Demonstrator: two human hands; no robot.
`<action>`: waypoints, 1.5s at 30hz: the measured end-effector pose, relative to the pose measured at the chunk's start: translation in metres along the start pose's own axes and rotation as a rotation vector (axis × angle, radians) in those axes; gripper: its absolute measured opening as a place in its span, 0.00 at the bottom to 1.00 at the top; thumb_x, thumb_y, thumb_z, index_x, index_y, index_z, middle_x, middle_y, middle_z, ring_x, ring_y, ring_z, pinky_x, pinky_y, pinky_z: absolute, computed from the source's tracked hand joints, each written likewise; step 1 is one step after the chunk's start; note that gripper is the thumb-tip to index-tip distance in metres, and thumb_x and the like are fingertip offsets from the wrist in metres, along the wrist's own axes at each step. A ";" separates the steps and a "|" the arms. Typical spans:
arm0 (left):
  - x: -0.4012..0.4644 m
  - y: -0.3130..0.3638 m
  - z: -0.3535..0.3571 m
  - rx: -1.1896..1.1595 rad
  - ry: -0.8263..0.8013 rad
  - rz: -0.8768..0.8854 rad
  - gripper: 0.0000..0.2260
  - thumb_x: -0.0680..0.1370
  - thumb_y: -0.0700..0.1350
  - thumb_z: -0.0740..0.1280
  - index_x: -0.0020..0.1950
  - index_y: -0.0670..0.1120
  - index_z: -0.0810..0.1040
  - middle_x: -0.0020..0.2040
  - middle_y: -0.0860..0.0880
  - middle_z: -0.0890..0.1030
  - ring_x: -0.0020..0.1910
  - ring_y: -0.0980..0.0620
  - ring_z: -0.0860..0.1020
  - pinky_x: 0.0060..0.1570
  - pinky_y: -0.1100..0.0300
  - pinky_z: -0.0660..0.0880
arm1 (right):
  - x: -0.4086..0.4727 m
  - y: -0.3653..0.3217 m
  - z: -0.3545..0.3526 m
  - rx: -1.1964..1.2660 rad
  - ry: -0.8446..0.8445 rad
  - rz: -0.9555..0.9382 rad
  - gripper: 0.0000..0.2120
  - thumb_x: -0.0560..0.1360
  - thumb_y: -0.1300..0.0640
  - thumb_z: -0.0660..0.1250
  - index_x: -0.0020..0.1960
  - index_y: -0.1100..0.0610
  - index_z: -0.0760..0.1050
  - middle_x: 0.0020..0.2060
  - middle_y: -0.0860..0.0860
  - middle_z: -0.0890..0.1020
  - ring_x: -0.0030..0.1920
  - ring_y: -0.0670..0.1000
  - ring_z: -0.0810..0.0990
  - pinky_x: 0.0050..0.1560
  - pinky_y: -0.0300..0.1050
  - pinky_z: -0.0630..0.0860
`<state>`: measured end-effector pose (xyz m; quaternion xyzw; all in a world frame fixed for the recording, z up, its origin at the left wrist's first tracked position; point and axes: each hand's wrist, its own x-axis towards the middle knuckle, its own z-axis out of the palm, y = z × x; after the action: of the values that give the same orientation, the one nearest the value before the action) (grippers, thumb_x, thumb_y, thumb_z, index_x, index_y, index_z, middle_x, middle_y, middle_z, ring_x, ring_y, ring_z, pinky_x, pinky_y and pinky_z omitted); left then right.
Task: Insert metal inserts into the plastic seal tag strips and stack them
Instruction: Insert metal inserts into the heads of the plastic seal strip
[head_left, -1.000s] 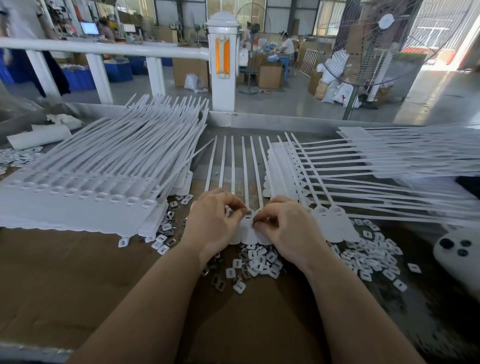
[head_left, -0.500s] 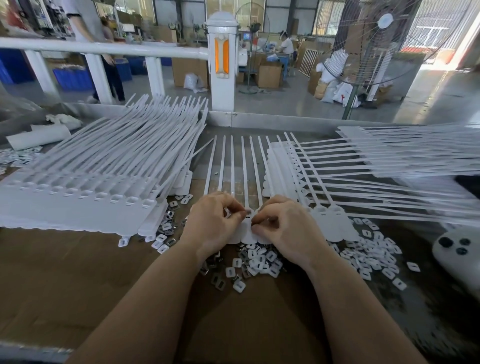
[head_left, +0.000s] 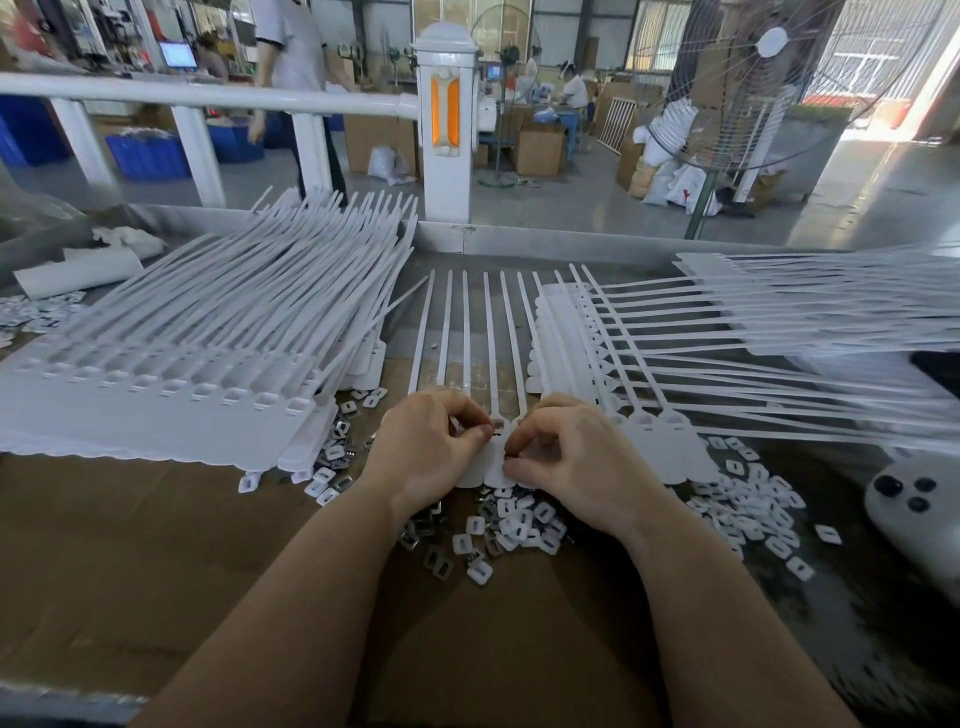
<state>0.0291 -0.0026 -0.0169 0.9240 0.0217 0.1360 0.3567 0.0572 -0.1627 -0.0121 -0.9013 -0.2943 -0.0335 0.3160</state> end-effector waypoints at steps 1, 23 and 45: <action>0.000 0.000 0.000 0.000 0.002 0.002 0.03 0.74 0.47 0.69 0.41 0.53 0.80 0.37 0.60 0.75 0.36 0.62 0.73 0.35 0.73 0.66 | 0.000 0.000 0.000 0.011 -0.010 0.005 0.05 0.67 0.52 0.74 0.40 0.47 0.78 0.41 0.40 0.73 0.45 0.41 0.72 0.52 0.39 0.70; -0.001 0.000 -0.002 0.017 -0.015 0.015 0.03 0.74 0.47 0.69 0.41 0.55 0.78 0.36 0.62 0.74 0.36 0.63 0.72 0.35 0.72 0.64 | -0.003 0.000 -0.010 0.088 -0.150 0.025 0.05 0.67 0.53 0.75 0.37 0.47 0.79 0.47 0.41 0.74 0.52 0.41 0.73 0.59 0.42 0.71; -0.001 0.000 -0.002 -0.001 -0.021 0.013 0.04 0.74 0.47 0.69 0.40 0.56 0.78 0.40 0.58 0.77 0.38 0.61 0.74 0.37 0.70 0.66 | -0.004 -0.002 -0.009 0.046 -0.172 -0.026 0.04 0.69 0.53 0.73 0.37 0.48 0.79 0.46 0.39 0.73 0.51 0.40 0.71 0.58 0.41 0.69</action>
<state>0.0278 -0.0015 -0.0155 0.9253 0.0119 0.1286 0.3565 0.0544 -0.1691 -0.0045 -0.8896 -0.3325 0.0466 0.3097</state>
